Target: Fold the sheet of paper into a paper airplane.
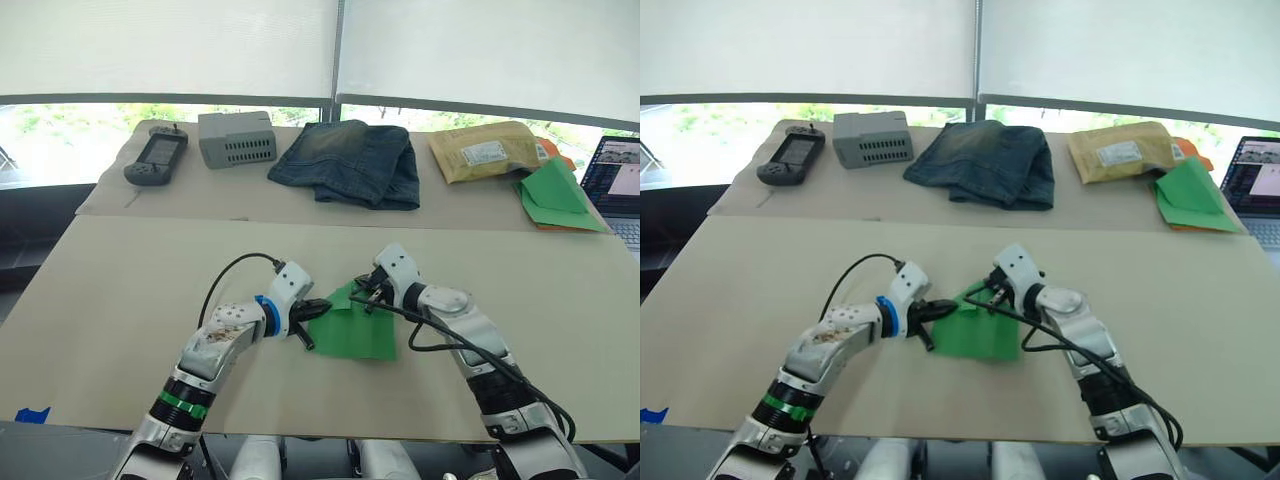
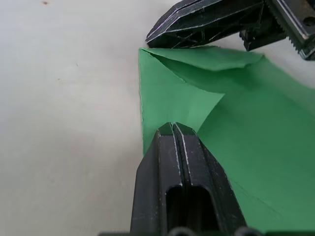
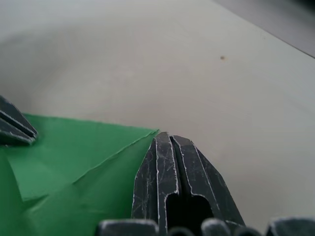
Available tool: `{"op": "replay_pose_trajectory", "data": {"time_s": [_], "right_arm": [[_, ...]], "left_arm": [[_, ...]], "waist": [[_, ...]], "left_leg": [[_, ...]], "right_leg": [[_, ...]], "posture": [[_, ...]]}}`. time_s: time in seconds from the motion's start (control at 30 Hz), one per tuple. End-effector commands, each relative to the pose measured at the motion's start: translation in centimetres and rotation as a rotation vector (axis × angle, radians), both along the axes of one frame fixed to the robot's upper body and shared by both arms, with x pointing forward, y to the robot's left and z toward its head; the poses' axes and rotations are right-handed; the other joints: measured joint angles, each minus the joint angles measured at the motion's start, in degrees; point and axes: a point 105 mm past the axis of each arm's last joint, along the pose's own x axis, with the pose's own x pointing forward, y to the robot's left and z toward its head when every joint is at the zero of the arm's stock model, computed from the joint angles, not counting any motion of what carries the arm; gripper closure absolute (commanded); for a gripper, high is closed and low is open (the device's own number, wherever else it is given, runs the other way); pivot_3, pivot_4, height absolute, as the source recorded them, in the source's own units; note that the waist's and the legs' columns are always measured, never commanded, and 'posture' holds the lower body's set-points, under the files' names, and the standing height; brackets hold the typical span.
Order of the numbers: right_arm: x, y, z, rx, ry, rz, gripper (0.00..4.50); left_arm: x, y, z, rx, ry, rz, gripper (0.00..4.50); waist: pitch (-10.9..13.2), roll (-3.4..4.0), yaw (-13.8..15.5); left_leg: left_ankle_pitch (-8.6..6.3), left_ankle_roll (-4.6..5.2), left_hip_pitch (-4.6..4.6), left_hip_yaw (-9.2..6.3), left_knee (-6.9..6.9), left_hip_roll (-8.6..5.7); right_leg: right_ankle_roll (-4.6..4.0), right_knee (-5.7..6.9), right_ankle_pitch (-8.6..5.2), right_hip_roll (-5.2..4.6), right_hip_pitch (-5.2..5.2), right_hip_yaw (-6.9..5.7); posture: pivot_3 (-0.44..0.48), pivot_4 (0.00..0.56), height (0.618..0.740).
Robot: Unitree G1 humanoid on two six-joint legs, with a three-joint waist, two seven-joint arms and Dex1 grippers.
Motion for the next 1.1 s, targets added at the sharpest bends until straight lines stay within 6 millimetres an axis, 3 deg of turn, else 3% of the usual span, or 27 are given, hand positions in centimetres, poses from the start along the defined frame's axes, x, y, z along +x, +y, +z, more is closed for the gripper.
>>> {"op": "replay_pose_trajectory", "data": {"time_s": [0.03,0.13,0.23,0.37,0.5,0.6,0.67,0.77,0.83,0.87,0.93,1.0,1.1], "right_arm": [[-0.1,-0.5,3.2,0.065,-0.078,-0.012,4.5],[-0.5,-1.7,4.4,0.102,-0.078,-0.058,4.5],[-1.9,-2.6,4.4,0.123,-0.008,-0.068,4.5],[-5.1,-3.5,4.8,0.35,0.159,-0.112,3.2],[-6.5,-5.1,4.4,0.485,0.25,-0.224,1.83],[-8.8,-6.3,2.3,0.605,0.407,-0.282,0.76],[-9.6,-6.5,2.0,0.656,0.453,-0.284,0.09],[-9.3,-8.1,2.4,0.634,0.371,-0.337,0.03],[-9.6,-8.8,2.5,0.432,0.284,-0.3,0.03],[-9.6,-9.1,2.5,0.378,0.251,-0.291,0.46],[-9.8,-9.3,2.5,0.323,0.222,-0.253,0.81],[-10.0,-10.0,1.8,0.149,0.176,-0.212,1.54],[-9.6,-10.5,1.6,0.065,0.135,-0.185,2.59]], "left_arm": [[-0.4,-0.4,-1.7,0.032,0.056,-0.009,4.48],[-0.5,-0.8,-1.7,0.028,0.057,-0.026,4.48],[-0.5,-1.2,-1.7,0.031,0.059,-0.043,4.48],[-0.3,-1.4,-2.3,0.068,0.05,-0.068,4.5],[-0.3,-1.5,-2.5,0.079,0.04,-0.087,4.5],[-0.4,-1.7,-2.6,0.093,0.027,-0.113,4.5],[-0.5,-1.8,-2.7,0.095,0.026,-0.123,4.5],[-0.5,-1.9,-2.6,0.09,0.023,-0.129,4.5],[-0.6,-2.0,-2.6,0.089,0.022,-0.134,4.5],[-0.6,-2.0,-2.6,0.088,0.022,-0.136,4.5],[-0.8,-2.0,-2.7,0.085,0.025,-0.138,4.5],[-0.8,-2.0,-2.7,0.084,0.027,-0.137,4.5],[-0.8,-2.0,-2.7,0.084,0.028,-0.137,4.5]], "waist": [[0.0,0.01,0.2],[0.0,0.01,0.8],[0.0,0.01,1.2],[0.0,0.02,1.4],[0.0,0.03,1.4],[0.0,0.03,1.7],[0.0,0.07,1.8],[0.0,0.25,1.4],[0.0,0.32,1.5],[0.0,0.31,1.4],[0.0,0.28,1.3],[0.0,0.3,1.2],[0.0,0.28,1.0]], "left_leg": [[0.0,0.0,-0.02,-0.01,0.0,0.0],[0.0,0.0,-0.05,-0.01,0.0,-0.01],[0.0,0.0,-0.09,-0.03,0.0,-0.04],[0.0,0.0,-0.13,-0.06,0.0,-0.04],[0.0,0.0,-0.13,-0.06,0.0,-0.03],[0.0,0.0,-0.12,-0.07,0.0,-0.03],[-0.01,0.0,-0.18,-0.1,0.0,-0.02],[0.0,0.0,-0.23,-0.02,0.0,-0.04],[0.0,0.0,-0.19,-0.02,0.0,-0.08],[0.0,0.0,-0.23,-0.06,0.0,-0.18],[-0.01,0.0,-0.23,-0.06,0.0,-0.16],[-0.01,0.0,-0.24,-0.12,-0.02,-0.16],[-0.01,0.0,-0.22,-0.13,-0.02,-0.18]], "right_leg": [[0.0,0.0,0.0,0.0,-0.01,-0.01],[0.0,-0.02,0.0,0.0,-0.03,-0.01],[0.02,-0.06,-0.01,-0.05,-0.03,-0.03],[0.03,-0.08,-0.02,-0.06,-0.04,-0.05],[0.05,-0.08,-0.02,-0.08,-0.03,-0.03],[0.06,-0.1,-0.04,-0.09,-0.01,-0.06],[0.06,-0.12,-0.08,-0.08,-0.04,-0.09],[0.11,-0.12,-0.05,-0.13,-0.09,0.01],[0.13,-0.15,-0.08,-0.14,-0.05,0.01],[0.15,-0.2,-0.17,-0.17,-0.04,0.02],[-0.12,-0.21,-0.39,-0.14,-0.03,0.02],[0.07,-0.2,-0.31,-0.12,-0.01,0.0],[0.21,-0.19,-0.24,-0.11,0.01,0.0]], "posture": [[0.0,0.15,0.74],[0.0,0.15,0.74],[0.0,0.15,0.74],[0.0,0.15,0.74],[0.0,0.15,0.74],[0.0,0.15,0.74],[0.0,0.15,0.74],[0.0,0.15,0.74],[0.0,0.15,0.74],[0.0,0.15,0.74],[0.0,0.15,0.74],[0.0,0.15,0.74],[0.0,0.15,0.74]]}}
